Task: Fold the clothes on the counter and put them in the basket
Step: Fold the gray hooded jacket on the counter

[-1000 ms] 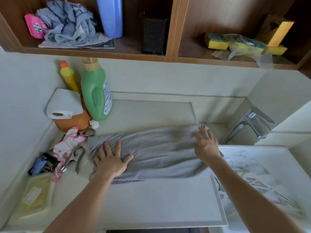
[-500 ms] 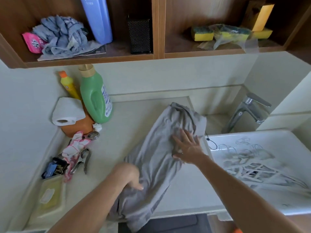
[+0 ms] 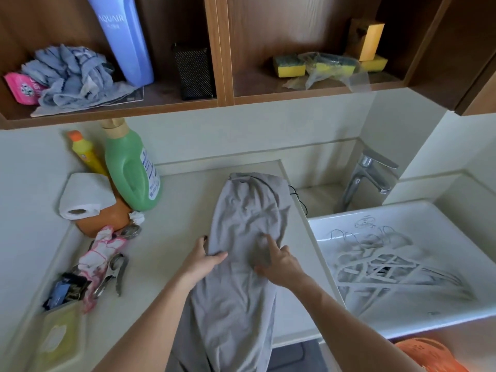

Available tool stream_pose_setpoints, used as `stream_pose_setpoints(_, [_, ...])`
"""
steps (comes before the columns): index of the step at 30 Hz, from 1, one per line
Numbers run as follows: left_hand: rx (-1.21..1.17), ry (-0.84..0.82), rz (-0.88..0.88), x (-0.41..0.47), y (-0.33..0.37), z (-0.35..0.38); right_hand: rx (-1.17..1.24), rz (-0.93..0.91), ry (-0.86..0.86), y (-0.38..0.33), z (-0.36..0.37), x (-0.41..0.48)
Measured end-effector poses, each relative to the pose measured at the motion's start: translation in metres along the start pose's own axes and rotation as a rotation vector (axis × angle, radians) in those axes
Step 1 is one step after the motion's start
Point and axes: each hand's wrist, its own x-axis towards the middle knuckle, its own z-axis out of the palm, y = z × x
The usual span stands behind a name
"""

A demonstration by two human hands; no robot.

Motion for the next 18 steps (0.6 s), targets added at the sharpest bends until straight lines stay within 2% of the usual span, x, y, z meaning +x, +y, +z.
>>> stream_pose_setpoints(4, [-0.226,-0.117,0.025,-0.010,0.006,-0.007,0.289,-0.081,0.059,0.018,-0.005,-0.003])
stream_pose_setpoints(7, [-0.226,-0.068,0.149,-0.016,0.014,-0.008,0.444,-0.176,0.160,0.022,-0.004,-0.009])
stream_pose_setpoints(10, [-0.177,-0.017,0.324,-0.024,0.028,-0.011,0.568,-0.183,0.213,0.017,-0.008,-0.013])
stream_pose_setpoints(13, [-0.145,0.016,0.483,-0.031,0.050,-0.014,0.311,-0.340,0.279,-0.002,-0.029,-0.022])
stream_pose_setpoints(15, [-0.141,0.032,0.552,-0.037,0.067,-0.018,0.143,-0.439,0.248,-0.021,-0.047,-0.028])
stream_pose_setpoints(18, [-0.107,-0.010,0.609,-0.051,0.101,-0.028,0.056,-0.410,0.244,-0.038,-0.068,-0.027])
